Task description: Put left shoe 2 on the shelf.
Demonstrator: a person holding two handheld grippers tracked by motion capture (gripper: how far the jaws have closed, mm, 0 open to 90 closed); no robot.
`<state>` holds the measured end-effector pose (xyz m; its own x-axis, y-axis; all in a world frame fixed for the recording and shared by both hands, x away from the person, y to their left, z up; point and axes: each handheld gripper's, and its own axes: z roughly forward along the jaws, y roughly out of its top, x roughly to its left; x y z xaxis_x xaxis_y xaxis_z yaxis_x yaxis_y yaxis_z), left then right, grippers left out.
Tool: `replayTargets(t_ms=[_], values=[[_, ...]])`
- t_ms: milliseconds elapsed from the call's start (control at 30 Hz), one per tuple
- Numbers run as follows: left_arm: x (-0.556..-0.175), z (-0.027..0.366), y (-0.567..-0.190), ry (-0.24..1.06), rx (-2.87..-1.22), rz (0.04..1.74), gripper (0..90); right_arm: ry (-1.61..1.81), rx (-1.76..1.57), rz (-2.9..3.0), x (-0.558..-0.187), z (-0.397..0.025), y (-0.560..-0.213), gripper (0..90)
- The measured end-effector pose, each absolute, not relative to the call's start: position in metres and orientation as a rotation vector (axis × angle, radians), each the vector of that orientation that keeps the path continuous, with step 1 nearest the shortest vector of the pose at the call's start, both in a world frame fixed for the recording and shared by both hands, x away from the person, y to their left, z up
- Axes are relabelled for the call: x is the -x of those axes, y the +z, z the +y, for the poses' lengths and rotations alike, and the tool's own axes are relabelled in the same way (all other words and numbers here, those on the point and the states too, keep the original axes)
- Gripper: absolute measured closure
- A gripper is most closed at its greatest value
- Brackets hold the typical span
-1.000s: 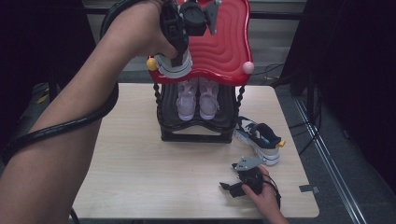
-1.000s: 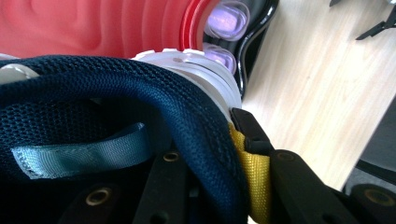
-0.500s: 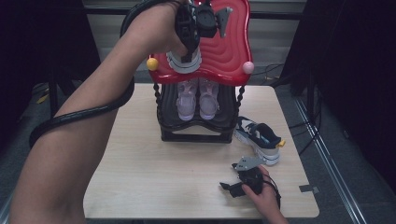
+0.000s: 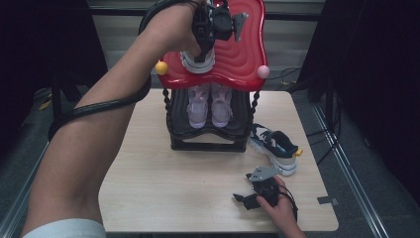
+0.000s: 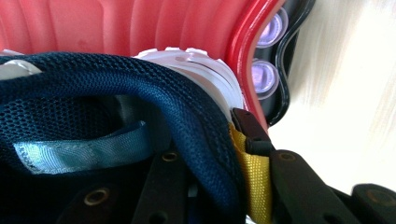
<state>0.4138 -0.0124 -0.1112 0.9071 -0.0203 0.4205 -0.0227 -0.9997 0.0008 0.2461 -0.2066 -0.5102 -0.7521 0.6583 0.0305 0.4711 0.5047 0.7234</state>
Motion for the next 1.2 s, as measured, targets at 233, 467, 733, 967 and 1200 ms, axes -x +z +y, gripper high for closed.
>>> replayTargets(t_ms=[233, 467, 733, 967, 1200], values=[[-0.425, -0.008, -0.113, 0.661, -3.067, -0.046, 74.9, 1.085, -0.958, 2.500, -0.246, -0.207, -0.510, 13.5], [-0.430, -0.005, -0.117, 0.628, -3.069, -0.078, 73.7, 1.088, -0.962, 2.501, -0.246, -0.207, -0.510, 13.5], [-0.433, -0.003, -0.115, 0.608, -3.064, -0.109, 72.7, 1.088, -0.962, 2.501, -0.246, -0.207, -0.510, 13.5], [-0.436, 0.001, -0.114, 0.584, -3.046, -0.100, 71.9, 1.088, -0.962, 2.501, -0.246, -0.207, -0.510, 13.5], [-0.439, 0.007, -0.112, 0.573, -3.029, -0.091, 70.3, 1.088, -0.962, 2.501, -0.246, -0.207, -0.510, 13.5]])
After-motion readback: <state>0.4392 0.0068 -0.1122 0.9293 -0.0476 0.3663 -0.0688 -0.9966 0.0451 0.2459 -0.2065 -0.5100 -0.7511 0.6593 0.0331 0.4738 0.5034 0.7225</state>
